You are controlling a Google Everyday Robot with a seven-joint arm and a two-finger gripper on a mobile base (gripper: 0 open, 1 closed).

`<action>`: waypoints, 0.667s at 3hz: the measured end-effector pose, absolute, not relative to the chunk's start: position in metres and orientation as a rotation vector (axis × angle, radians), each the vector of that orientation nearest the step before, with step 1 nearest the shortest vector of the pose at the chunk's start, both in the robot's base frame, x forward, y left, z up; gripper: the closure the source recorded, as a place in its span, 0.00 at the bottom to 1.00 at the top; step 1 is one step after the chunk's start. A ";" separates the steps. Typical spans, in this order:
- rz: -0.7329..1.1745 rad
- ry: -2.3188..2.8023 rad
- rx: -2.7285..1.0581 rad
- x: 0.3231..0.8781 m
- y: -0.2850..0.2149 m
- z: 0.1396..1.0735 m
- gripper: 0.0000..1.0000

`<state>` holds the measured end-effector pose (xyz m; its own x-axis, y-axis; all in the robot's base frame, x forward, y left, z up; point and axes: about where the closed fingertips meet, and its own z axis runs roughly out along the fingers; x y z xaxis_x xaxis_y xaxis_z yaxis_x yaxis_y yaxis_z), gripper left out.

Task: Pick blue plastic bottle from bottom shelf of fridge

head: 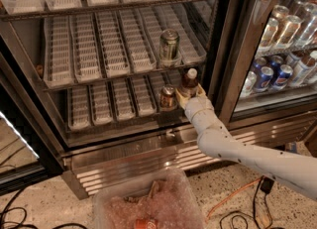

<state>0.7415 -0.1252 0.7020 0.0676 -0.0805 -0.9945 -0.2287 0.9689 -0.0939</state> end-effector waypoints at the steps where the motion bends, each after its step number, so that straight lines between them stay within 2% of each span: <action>1: 0.115 1.502 -0.255 0.740 -0.125 0.701 1.00; 2: 0.115 1.501 -0.255 0.740 -0.125 0.698 1.00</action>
Offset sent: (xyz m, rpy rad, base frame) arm -0.1817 0.0164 0.1283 -0.1722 -0.2638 0.4985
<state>0.7402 -0.1249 0.6980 0.0701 -0.0818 -0.9942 -0.2327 0.9678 -0.0960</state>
